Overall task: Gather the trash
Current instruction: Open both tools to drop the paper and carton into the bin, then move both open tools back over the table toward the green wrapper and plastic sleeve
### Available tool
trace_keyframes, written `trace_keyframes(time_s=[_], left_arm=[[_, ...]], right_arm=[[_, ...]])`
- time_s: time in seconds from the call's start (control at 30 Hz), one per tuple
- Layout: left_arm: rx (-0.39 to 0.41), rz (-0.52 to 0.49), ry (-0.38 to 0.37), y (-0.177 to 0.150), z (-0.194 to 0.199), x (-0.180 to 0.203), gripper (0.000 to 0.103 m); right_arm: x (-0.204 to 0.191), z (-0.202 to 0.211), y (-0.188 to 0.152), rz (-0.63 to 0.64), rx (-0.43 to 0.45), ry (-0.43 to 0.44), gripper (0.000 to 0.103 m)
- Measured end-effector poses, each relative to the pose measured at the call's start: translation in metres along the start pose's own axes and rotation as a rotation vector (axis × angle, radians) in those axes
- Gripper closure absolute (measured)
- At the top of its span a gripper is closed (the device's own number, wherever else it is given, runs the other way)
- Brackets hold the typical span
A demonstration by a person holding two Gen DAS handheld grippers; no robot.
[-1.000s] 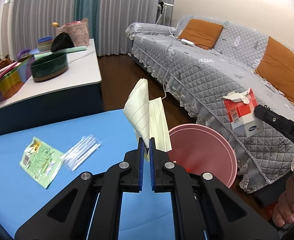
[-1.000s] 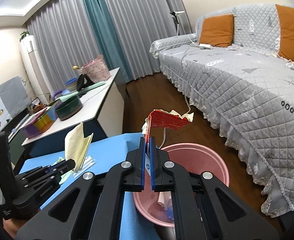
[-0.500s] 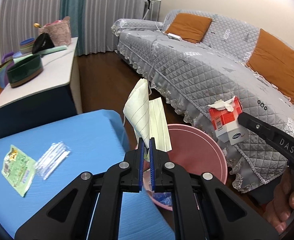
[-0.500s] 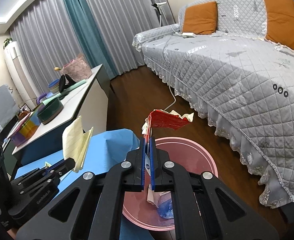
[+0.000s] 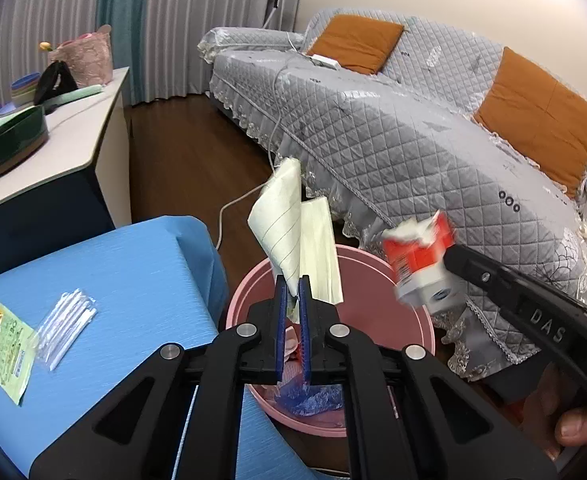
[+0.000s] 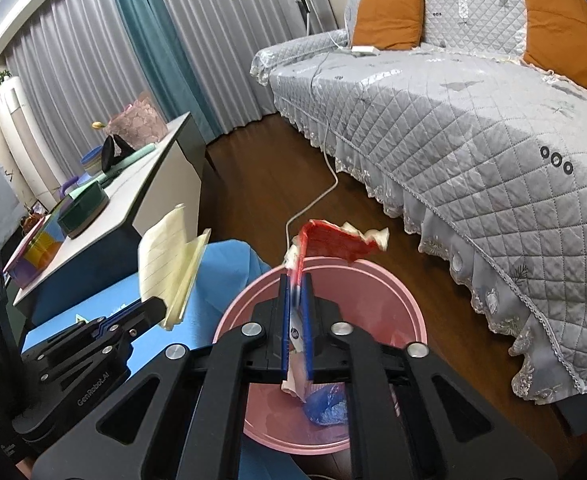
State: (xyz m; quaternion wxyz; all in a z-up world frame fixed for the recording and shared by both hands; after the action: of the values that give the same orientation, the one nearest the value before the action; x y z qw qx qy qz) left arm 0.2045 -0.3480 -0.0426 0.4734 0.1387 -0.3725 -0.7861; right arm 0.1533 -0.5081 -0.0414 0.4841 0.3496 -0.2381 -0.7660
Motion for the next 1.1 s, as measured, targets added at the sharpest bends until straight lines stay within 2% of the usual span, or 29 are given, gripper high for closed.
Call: trace_keyframes(time_s=[0.03,0.07,0.1,0.3,0.47,0.87,1.1], left_arm=[[-0.004,-0.001,-0.001,0.001,-0.001,0.0,0.084],[-0.003,0.004,-0.001,0.001,-0.001,-0.002,0.079],[0.0,0.01,0.002,0.0,0.001,-0.004,0.075],[0.008,0.041,0.026,-0.009,0.02,-0.024,0.075],[0.028,0.056,0.06,-0.019,0.048,-0.049,0.075],[0.091,0.149,0.187,-0.043,0.125,-0.153,0.075],[0.131,0.235,0.248,-0.055,0.148,-0.213,0.075]], right_arm=[[0.003,-0.002,-0.002,-0.01,-0.009,-0.018,0.063],[0.005,-0.003,-0.002,-0.02,-0.013,-0.023,0.051],[0.006,-0.004,-0.003,-0.028,-0.019,-0.022,0.051],[0.002,0.005,-0.001,-0.038,0.012,-0.025,0.051],[-0.018,0.013,-0.001,-0.014,0.043,-0.001,0.052],[-0.093,0.023,-0.018,0.077,0.072,0.08,0.059],[-0.139,0.017,-0.031,0.127,0.069,0.132,0.065]])
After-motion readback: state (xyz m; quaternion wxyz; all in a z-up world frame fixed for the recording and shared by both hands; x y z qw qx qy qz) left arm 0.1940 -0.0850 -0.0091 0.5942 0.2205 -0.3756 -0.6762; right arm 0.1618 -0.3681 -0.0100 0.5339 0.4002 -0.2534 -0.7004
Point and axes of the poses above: each gripper's, at about its wrist camera, not at the fingertips, and z roughly against the way its jaws point, x to its right, y to its top, the point moved 4 cm from there along -z, roughly the way its jaws point, and after that the axes turned 2 degrees about -x, right-handed, at the moved point
